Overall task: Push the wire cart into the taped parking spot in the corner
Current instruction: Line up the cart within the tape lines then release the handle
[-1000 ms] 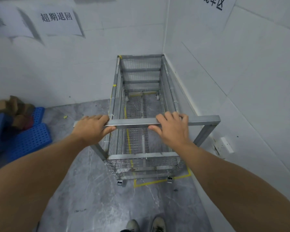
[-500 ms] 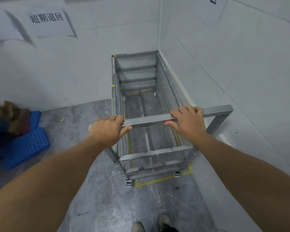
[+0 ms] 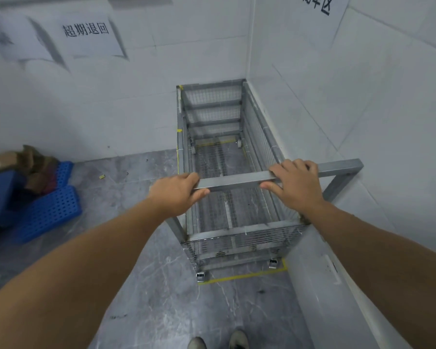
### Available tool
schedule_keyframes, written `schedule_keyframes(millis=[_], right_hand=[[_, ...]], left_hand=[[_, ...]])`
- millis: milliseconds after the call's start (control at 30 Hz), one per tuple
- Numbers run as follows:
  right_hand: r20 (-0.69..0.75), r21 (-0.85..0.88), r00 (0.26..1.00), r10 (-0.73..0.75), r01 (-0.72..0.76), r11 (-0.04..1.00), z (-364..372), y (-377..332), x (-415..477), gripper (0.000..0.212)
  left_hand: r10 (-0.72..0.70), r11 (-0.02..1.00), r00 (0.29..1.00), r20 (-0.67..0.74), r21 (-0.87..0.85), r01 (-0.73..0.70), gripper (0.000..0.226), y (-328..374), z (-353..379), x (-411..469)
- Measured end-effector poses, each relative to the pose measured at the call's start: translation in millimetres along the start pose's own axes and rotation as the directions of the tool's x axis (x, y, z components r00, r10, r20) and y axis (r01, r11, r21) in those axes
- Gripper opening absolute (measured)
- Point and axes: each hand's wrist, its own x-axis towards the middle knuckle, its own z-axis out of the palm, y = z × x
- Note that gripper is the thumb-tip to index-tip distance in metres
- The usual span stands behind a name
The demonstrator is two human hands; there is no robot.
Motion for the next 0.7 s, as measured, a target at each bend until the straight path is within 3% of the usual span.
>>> schedule_keyframes(millis=[100,300,433,700], right_hand=[[0.001,0.015,1.000,-0.001,0.001,1.000,1,-3,-2,0.057],[-0.007,0.006,1.000,-0.004,0.004,1.000,1,-16,-6,0.052],[-0.038,-0.007,0.999,-0.002,0.002,1.000,3,-8,-2,0.048],[-0.044,-0.007,0.998,-0.035,0.035,0.999,3,24,5,0.057]], left_hand=[[0.029,0.999,1.000,0.006,-0.043,-0.029,0.044,-9,-2,-6],[-0.008,0.996,0.999,-0.039,0.093,0.012,0.050,-14,3,-10],[0.040,0.988,0.996,-0.080,0.154,-0.027,0.057,-10,7,-4],[0.038,0.985,0.996,-0.084,0.172,-0.023,0.049,11,7,15]])
